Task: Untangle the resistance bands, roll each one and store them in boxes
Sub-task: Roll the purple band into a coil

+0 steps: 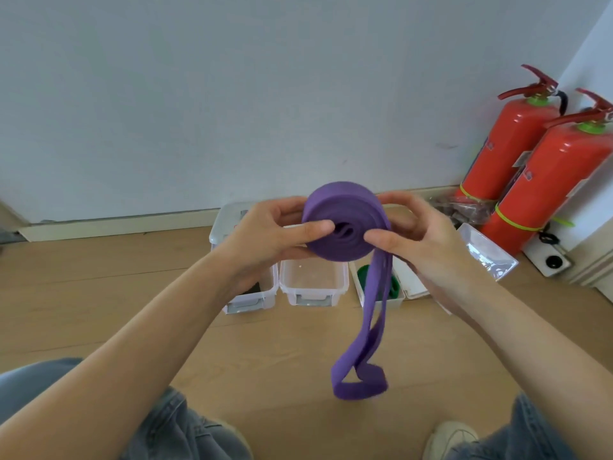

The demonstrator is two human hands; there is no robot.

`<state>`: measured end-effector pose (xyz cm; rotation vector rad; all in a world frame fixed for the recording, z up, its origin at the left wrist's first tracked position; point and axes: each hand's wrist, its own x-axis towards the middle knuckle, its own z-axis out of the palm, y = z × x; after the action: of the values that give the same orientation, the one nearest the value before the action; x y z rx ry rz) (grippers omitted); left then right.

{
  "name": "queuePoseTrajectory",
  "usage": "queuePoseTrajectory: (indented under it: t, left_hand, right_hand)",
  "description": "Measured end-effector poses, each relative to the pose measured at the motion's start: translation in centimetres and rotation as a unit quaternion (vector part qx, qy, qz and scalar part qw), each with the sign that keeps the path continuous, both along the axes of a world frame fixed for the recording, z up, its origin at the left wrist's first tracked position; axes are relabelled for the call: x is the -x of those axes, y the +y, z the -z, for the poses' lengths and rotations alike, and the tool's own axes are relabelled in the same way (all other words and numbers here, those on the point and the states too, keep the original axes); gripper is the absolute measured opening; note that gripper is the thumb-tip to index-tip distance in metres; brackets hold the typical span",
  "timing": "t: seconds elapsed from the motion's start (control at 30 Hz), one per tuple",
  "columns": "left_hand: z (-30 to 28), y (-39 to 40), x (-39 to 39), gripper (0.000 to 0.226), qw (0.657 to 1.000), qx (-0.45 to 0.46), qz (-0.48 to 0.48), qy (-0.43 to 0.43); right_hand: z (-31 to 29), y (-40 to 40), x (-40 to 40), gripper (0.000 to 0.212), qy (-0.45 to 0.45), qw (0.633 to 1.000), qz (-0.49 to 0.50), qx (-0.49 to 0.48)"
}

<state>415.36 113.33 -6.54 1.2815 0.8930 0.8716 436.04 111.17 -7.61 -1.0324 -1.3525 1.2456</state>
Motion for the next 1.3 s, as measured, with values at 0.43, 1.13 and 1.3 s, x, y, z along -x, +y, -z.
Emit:
queuePoseTrajectory:
  t: [0.43, 1.13, 1.3]
  left_hand:
    - [0.6, 0.1, -0.1, 0.026, 0.971, -0.092, 0.065, 0.211]
    - [1.6, -0.7, -0.7, 0.035, 0.956, -0.079, 0.120, 0.255]
    - [0.6, -0.1, 0.2, 0.029, 0.989, -0.047, 0.042, 0.131]
  right_hand:
    - [0.2, 0.0, 0.1, 0.050, -0.220, 0.973, -0.039, -0.059]
    - [1.5, -0.3, -0.1, 0.037, -0.261, 0.958, -0.048, -0.109]
    - [1.8, 0.1, -0.4, 0.053, -0.059, 0.998, -0.031, -0.003]
